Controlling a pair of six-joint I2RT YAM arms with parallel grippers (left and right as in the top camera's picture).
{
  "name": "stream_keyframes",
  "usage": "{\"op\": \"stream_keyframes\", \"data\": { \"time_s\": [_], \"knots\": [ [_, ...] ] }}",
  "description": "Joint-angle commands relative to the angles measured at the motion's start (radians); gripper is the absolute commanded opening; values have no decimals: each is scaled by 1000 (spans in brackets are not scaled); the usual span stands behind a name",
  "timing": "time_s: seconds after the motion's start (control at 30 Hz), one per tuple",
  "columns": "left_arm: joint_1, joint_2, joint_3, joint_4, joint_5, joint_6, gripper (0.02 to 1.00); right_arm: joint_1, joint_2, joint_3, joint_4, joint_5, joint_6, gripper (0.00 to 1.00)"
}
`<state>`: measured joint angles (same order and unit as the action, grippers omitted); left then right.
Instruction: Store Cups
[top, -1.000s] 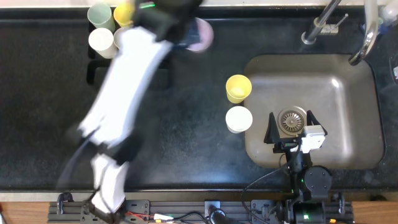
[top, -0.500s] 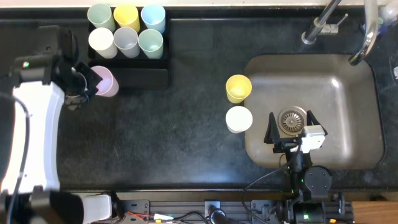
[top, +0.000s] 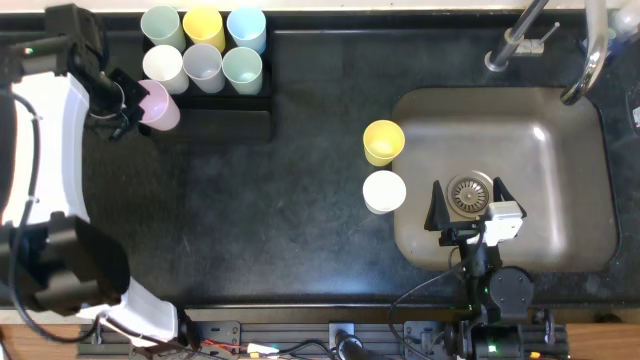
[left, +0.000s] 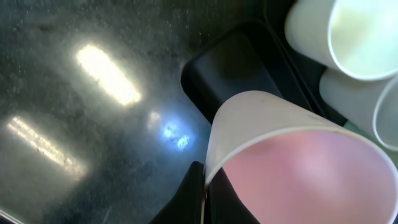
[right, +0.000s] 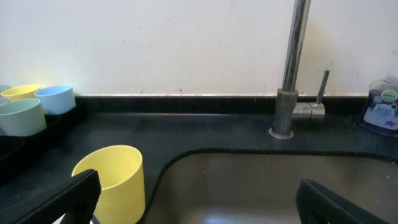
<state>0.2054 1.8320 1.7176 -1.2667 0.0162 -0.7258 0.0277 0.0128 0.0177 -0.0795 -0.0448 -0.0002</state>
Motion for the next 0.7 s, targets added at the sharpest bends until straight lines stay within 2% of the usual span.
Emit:
{"op": "stream_keyframes", "data": {
  "time_s": [0.03, 0.7],
  "knots": [
    [19, 44, 31, 12, 16, 23, 42, 5, -9, -13, 5, -3, -3, 998],
    [23, 172, 31, 112, 15, 19, 42, 5, -9, -13, 5, -3, -3, 998]
  ]
}}
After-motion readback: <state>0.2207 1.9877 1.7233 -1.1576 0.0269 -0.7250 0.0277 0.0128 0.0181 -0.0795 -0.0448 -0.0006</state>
